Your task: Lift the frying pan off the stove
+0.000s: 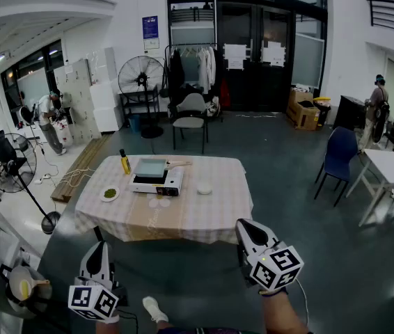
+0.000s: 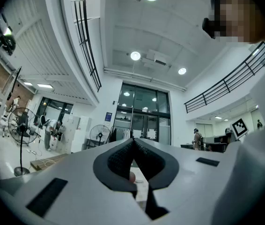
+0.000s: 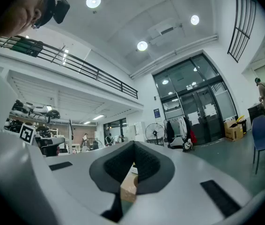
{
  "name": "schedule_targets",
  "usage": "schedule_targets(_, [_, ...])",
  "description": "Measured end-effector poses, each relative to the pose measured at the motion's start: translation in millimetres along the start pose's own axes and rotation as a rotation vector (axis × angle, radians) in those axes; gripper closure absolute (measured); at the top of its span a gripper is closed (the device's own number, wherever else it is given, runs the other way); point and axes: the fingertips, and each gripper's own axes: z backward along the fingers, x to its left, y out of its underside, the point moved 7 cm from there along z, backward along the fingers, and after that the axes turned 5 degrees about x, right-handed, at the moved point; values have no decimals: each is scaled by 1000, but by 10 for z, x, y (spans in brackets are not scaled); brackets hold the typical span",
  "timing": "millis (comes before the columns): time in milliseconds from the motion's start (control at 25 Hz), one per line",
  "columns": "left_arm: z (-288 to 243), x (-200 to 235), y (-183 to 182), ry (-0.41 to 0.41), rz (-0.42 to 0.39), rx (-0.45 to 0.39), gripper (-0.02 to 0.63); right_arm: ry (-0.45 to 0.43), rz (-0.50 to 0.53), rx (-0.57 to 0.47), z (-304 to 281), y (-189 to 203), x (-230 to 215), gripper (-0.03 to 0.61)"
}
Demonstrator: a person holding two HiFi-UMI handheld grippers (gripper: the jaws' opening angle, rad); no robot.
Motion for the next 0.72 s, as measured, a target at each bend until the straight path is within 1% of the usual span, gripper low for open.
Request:
schedule_targets(160, [23, -44, 20, 1, 2, 0, 592, -6, -2, -2, 69, -16, -8, 574])
schedule_targets(360, [38, -64, -41, 2, 4, -2, 592, -10, -7, -3, 87, -44, 27, 574])
schedule_targets(560, [50, -47, 34, 3, 11, 8, 592, -17, -15, -16, 77, -51, 38, 574])
schedule_targets(720, [50, -23, 63, -1, 10, 16, 592, -39, -33, -18, 57, -46, 39, 574])
